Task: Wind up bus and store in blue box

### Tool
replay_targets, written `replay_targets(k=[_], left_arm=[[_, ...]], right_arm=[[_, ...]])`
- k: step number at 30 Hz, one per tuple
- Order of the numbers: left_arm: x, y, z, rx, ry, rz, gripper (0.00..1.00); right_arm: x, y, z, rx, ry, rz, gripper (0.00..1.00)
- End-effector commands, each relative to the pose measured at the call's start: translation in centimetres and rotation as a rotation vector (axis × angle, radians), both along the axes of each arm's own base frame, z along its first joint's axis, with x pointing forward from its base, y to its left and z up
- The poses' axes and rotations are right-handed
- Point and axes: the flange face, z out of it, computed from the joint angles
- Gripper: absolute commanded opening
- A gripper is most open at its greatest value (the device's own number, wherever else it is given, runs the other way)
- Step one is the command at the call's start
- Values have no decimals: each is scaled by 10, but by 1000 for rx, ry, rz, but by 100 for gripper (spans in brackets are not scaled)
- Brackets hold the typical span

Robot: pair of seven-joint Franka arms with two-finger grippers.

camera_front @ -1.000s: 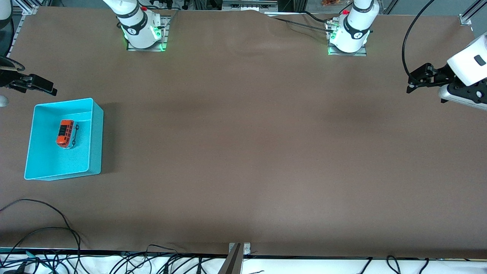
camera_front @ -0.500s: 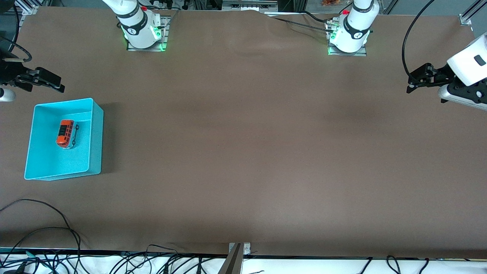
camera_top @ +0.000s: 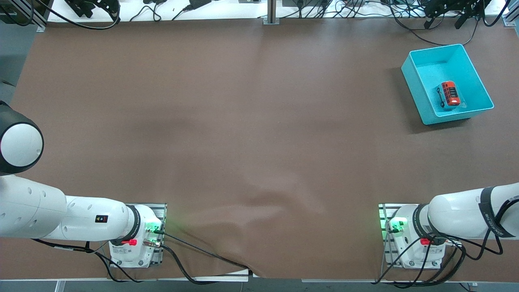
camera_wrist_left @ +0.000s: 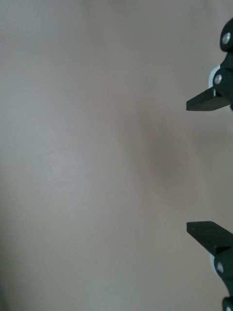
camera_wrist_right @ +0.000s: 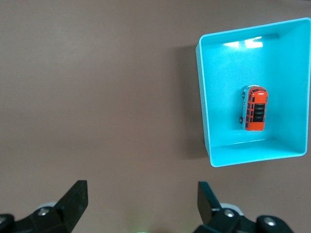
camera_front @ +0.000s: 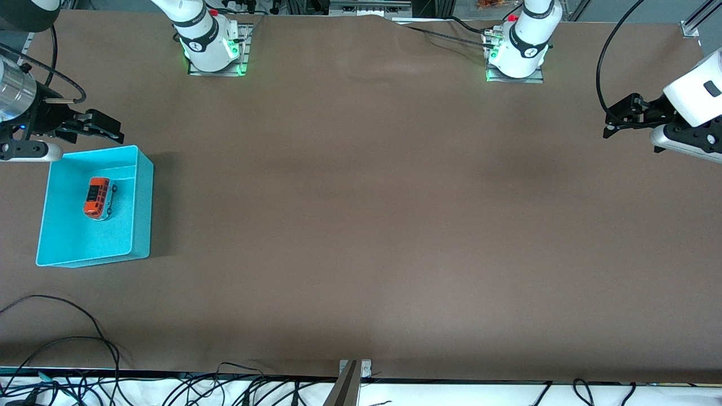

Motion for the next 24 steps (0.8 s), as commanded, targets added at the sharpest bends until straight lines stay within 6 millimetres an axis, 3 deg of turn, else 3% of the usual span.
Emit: replay_targets(k=[1, 24], left_arm=[[6, -1, 5, -1, -12, -1, 100], [6, -3, 5, -1, -12, -3, 100]], right_arm=[[3, -7, 18, 10, -18, 17, 100], [1, -18, 24, 9, -13, 32, 100]])
